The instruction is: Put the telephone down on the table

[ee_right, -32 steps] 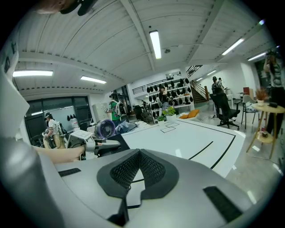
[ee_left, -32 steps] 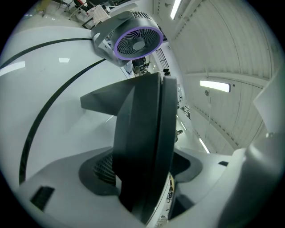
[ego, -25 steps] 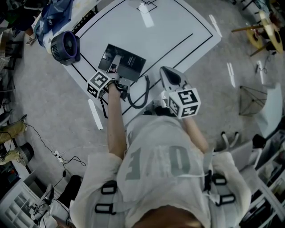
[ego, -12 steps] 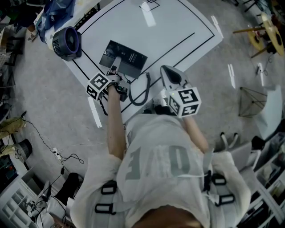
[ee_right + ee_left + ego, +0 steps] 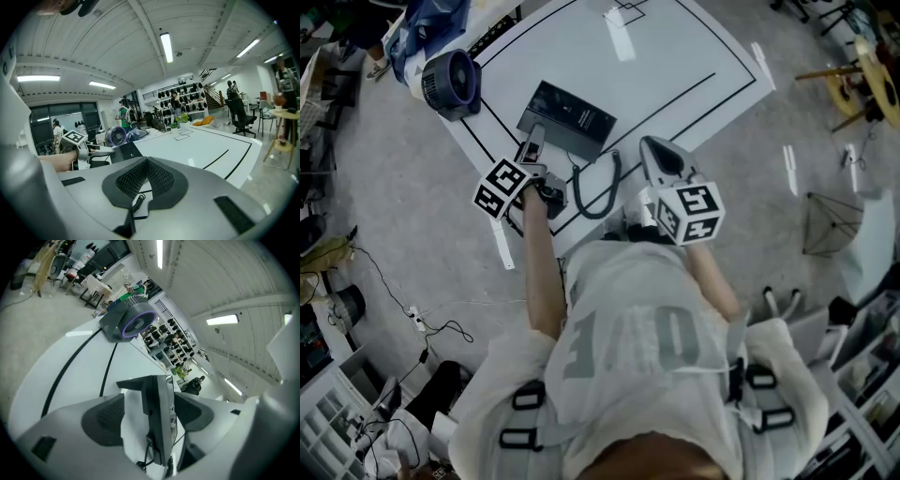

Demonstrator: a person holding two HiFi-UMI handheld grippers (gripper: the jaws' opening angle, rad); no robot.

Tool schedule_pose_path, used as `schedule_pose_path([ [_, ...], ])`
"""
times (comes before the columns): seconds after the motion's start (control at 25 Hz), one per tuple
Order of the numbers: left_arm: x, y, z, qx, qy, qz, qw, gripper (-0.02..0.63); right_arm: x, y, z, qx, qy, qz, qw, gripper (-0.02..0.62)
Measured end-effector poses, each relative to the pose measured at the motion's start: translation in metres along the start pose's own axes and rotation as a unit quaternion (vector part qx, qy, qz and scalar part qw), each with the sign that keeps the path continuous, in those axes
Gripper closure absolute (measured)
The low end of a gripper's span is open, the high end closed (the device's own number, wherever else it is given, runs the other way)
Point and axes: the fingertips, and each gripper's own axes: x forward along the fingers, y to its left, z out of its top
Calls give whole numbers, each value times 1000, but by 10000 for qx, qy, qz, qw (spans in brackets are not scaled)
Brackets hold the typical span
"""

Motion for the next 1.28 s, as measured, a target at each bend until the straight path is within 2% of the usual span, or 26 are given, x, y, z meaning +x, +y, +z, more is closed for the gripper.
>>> schedule_pose_path([
  [0.2, -15, -27, 31, 764, -399, 82, 9962, 298, 1, 2, 7, -14, -101, -21, 9999, 589],
  [0.32, -27, -54, 43, 1449, -684, 66, 9871, 298, 2, 2, 13, -59, -177, -51, 9998, 589],
  [0.44, -36, -81, 36, 2236, -717, -98, 9720, 300, 2, 2, 19, -96, -251, -89, 9996, 589],
  [0.56, -40, -111, 26, 2932, -745, -364, 9524, 308, 2, -2, 24, -112, -307, -130, 9994, 589],
  [0.76, -48, -146, 20, 3787, -1080, -433, 9182, 446, 1, -8, 30, -137, -377, -186, 9990, 589],
  [0.88, -51, -155, 18, 4079, -1241, -358, 9039, 547, 1, -11, 33, -136, -399, -215, 9989, 589],
  [0.96, -53, -157, 16, 4227, -1366, -259, 8956, 585, 1, -12, 34, -135, -419, -225, 9988, 589],
  [1.16, -55, -160, 9, 4512, -1538, -148, 8790, 600, 0, -14, 36, -151, -429, -253, 9986, 589],
  [1.28, -57, -157, 1, 4517, -1561, -170, 8782, 600, 1, -14, 36, -264, -397, -297, 9984, 589],
])
